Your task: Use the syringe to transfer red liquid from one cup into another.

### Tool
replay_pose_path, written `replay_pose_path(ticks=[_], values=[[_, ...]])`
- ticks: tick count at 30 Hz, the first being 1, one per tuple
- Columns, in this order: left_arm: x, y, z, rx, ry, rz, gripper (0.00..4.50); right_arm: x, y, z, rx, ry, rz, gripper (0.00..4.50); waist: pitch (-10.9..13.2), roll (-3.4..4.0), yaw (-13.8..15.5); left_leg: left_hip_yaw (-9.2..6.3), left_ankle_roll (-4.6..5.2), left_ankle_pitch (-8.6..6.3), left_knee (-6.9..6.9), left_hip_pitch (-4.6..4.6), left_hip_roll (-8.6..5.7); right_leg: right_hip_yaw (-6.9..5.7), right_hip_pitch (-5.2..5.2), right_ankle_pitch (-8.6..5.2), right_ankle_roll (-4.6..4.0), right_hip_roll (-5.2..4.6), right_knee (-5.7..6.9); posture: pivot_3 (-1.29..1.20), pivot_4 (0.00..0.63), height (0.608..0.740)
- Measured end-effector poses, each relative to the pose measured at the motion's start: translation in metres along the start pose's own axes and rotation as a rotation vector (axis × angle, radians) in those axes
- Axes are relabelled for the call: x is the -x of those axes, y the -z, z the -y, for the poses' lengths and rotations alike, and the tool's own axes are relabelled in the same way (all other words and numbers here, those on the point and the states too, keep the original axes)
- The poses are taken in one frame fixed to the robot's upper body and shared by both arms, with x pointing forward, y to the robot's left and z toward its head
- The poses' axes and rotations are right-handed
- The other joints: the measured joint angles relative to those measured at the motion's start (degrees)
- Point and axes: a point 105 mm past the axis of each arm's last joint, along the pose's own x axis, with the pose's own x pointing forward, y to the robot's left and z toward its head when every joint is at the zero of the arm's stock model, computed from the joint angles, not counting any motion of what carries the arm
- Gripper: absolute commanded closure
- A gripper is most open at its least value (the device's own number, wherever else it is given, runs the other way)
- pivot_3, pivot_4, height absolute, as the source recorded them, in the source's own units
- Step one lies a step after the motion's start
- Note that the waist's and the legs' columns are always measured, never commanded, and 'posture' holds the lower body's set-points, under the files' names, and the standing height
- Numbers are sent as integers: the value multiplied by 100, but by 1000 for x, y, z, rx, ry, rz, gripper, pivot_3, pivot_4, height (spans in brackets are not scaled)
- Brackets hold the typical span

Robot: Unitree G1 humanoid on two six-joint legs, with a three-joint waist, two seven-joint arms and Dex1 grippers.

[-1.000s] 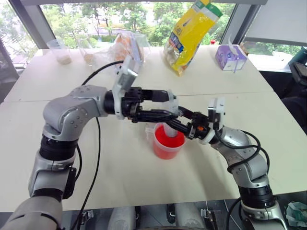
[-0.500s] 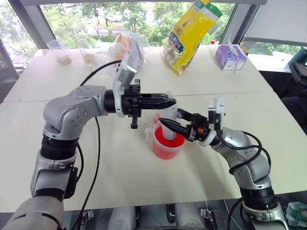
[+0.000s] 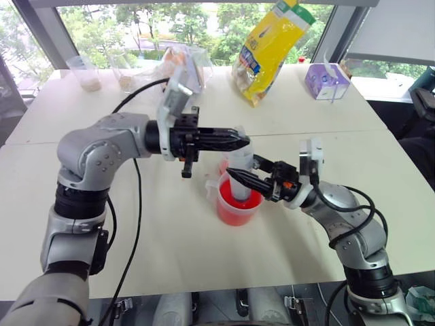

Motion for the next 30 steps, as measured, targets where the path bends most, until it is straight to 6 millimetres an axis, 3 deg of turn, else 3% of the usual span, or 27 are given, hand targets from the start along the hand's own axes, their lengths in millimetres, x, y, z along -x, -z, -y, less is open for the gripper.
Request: replay_pose_path(ticks=[30], values=[[2, -6, -4, -16, 6, 24, 4463, 1, 1, 2, -5, 4, -16, 3116, 0, 0, 0, 0, 0, 0, 0, 0, 0, 0, 0, 0, 0, 0, 0, 0, 150, 740]])
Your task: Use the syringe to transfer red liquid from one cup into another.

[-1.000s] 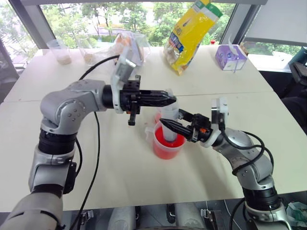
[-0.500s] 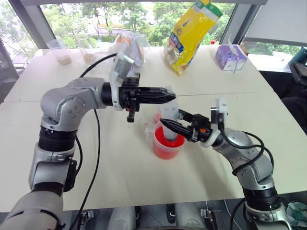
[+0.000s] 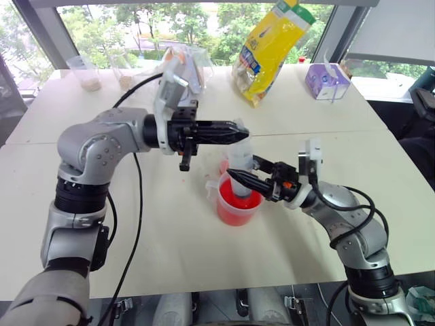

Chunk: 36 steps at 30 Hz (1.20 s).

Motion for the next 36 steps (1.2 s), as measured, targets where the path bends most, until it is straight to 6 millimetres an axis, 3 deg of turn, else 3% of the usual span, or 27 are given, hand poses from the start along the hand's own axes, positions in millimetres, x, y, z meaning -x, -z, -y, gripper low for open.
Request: replay_pose_path(ticks=[6, 9, 16, 25, 30, 33, 36], values=[[7, -5, 0, -24, -26, 9, 4463, -4, -10, 4, 15, -10, -24, 3116, 0, 0, -1, -1, 0, 0, 0, 0, 1, -1, 0, 0, 0, 0, 0, 0, 150, 740], [14, -6, 0, -25, -50, 7, 3526, -5, -15, 2, -12, -14, -17, 3116, 0, 0, -6, 0, 0, 0, 0, 0, 1, 0, 0, 0, 0, 0, 0, 0, 150, 740], [28, 3, -4, 17, -113, -12, 110, -4, -43, -2, 22, -18, 52, 3116, 0, -1, 11, -1, 0, 0, 0, -1, 1, -1, 0, 0, 0, -1, -1, 0, 150, 740], [54, -7, -6, -21, -222, -19, 45, -5, -51, 1, -2, -5, 67, 3116, 1, -1, -7, 0, 0, 0, 0, 0, 3, 0, -1, 0, 0, 0, 1, 0, 150, 740], [77, -16, -17, -23, -324, 9, 45, -13, -91, 9, 42, -14, 164, 3116, 1, -1, -6, 0, 0, 0, 0, 0, 3, -1, -1, 0, 0, 0, 1, 0, 150, 740], [86, -24, -22, -47, -371, 29, 45, -19, -113, 25, 56, 3, 220, 3116, 1, -1, -5, 2, 0, 0, 0, -1, 2, -1, -1, 0, 0, 0, 0, 0, 150, 740], [88, -26, -24, -64, -387, 32, 45, -27, -123, 45, 49, 27, 269, 3116, 1, -1, -2, 3, 0, 0, 0, -2, 2, -1, -1, 0, 0, -1, 0, 0, 150, 740]])
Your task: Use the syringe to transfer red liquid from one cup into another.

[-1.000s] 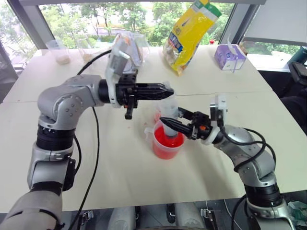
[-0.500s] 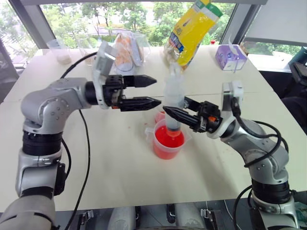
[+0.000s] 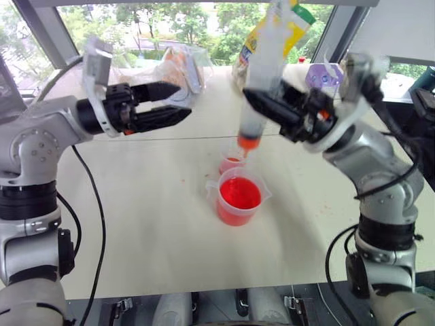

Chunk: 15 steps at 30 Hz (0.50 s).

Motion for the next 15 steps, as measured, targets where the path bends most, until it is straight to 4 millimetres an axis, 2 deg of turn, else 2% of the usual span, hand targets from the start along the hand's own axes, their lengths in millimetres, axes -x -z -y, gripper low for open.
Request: replay_pose_path(ticks=[3, 7, 10, 15], values=[[0, 0, -1, -9, -9, 2, 45, -4, 13, 17, -3, 33, 9, 3116, 0, 0, -9, 3, 1, -1, 0, -1, 0, 1, 0, 0, 1, -1, 0, 0, 150, 740], [-8, 0, -4, -19, -27, 43, 45, -3, 54, 36, -18, 75, -39, 3116, 0, 1, -4, 2, 1, 0, 0, -3, 0, 0, -2, 1, 1, -2, 1, 0, 150, 740], [-15, -3, -7, -30, -39, 77, 45, 3, 78, 40, -29, 85, -86, 3116, 1, 0, 0, 2, 1, 0, 0, -6, -1, 0, -4, 1, 1, -3, 0, 0, 150, 740], [-30, -16, -16, -78, -58, 132, 45, 4, 85, 40, -8, 77, -90, 3116, 1, 0, -5, 2, 0, 0, 0, -5, -1, -3, -6, 1, 1, -2, 3, 0, 150, 740]])
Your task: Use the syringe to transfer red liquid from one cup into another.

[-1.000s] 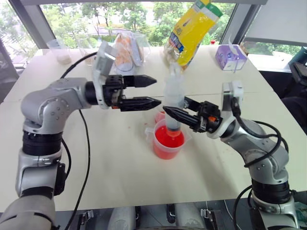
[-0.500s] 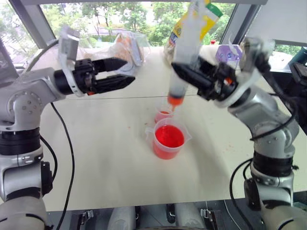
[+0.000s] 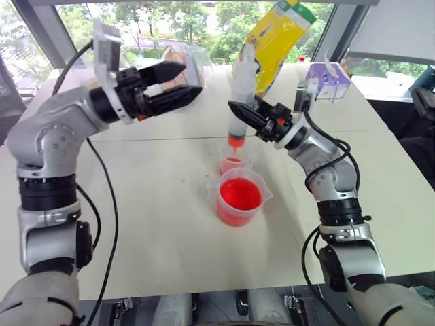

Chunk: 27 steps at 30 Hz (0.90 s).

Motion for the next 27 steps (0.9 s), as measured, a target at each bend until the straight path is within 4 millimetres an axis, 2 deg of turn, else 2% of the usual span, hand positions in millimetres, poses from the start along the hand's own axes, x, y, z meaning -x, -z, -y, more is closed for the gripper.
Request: replay_pose_path(ticks=[4, 9, 19, 27], values=[[-25, -1, -12, -16, -10, 27, 45, 2, 9, -3, -3, -4, -17, 3116, 0, 0, 7, 1, 0, 0, 1, 0, -4, -2, 2, 0, 1, -1, 0, 0, 150, 740], [-48, 5, -17, -19, 35, 17, 45, 4, 19, -7, -12, -17, -47, 3116, 0, 0, -26, 4, 0, 0, -1, 0, -7, -1, -1, 1, 1, 0, 0, 0, 150, 740], [-58, 25, -18, -5, 82, -18, 45, 4, 18, -12, 12, -40, -51, 3116, 0, 0, 5, 2, 0, 0, -2, -2, -4, -2, -4, 1, 2, -2, 1, 0, 150, 740], [-71, 24, -20, -26, 104, -11, 45, 5, 18, -11, 24, -39, -61, 3116, 0, 0, -4, 2, 0, 0, -2, -3, -5, -2, -4, 1, 2, -1, 0, 0, 150, 740]])
